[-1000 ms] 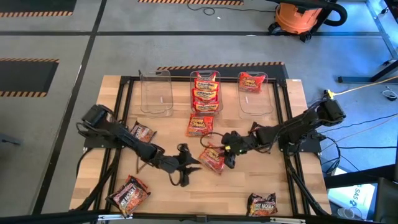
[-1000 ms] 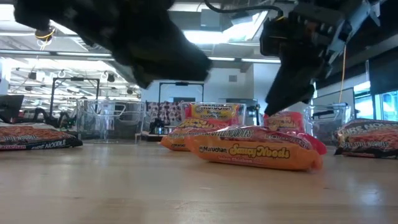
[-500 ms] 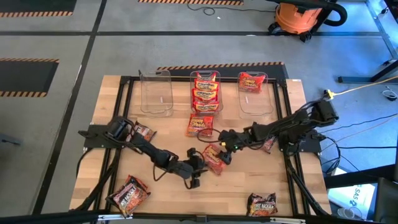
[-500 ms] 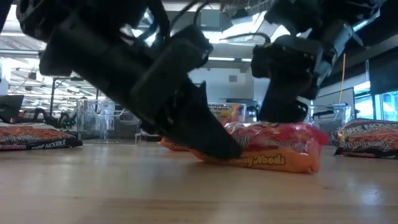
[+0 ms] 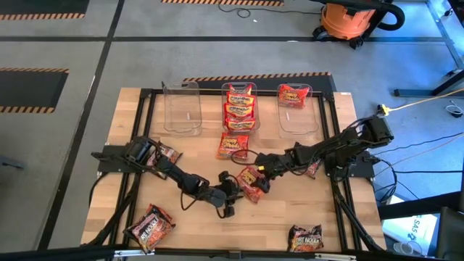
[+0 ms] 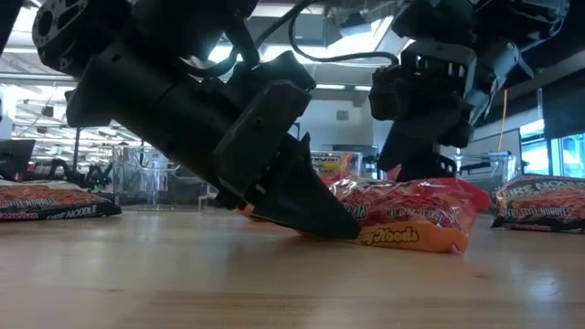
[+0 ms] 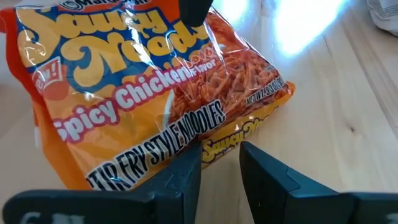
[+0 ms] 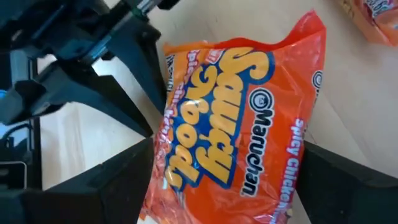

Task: Sort Maruchan noodles
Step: Put the orange noodle pack into the right transparent bin

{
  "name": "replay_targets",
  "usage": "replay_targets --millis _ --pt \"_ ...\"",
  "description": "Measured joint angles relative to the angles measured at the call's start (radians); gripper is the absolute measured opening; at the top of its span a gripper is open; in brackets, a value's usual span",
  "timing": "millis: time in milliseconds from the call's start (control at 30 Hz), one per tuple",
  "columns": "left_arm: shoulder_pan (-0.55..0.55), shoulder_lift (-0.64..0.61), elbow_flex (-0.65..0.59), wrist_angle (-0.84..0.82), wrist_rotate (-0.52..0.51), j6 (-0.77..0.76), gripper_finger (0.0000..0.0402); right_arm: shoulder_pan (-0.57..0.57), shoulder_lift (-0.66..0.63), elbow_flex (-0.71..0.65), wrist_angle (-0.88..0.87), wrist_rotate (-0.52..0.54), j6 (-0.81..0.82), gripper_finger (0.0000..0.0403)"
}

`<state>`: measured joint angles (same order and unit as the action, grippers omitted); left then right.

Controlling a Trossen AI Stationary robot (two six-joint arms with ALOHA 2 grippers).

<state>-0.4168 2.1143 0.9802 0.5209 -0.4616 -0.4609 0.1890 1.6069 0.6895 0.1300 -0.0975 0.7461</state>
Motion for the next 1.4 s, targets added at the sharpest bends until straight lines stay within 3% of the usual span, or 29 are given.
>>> replay_targets --millis 233,633,833,967,1233,1400 --pt "0.000 0.001 -0.001 -0.002 0.002 0.000 0.0105 0.000 0.015 -0.004 -0.080 0.070 0.016 0.0331" --pt "0.005 0.001 -0.002 -0.005 0.007 0.003 0.0105 -0.002 0.138 -0.024 0.229 -0.087 0.059 0.0330" --pt "0.005 0.002 -0.002 -0.004 0.005 0.025 0.0105 0.002 0.143 -0.026 0.296 -0.184 0.046 0.0327" --pt "0.010 0.002 -0.002 -0.004 -0.007 0.027 0.0105 0.002 0.143 -0.026 0.290 -0.182 0.010 0.0283" --pt "0.010 -0.030 -0.005 -0.030 0.042 0.076 0.0105 0.000 0.142 -0.026 0.299 -0.148 -0.076 0.0116" --pt "-0.004 -0.143 -0.006 -0.203 0.097 0.093 0.0105 -0.042 0.116 -0.026 0.268 -0.192 -0.197 0.0104"
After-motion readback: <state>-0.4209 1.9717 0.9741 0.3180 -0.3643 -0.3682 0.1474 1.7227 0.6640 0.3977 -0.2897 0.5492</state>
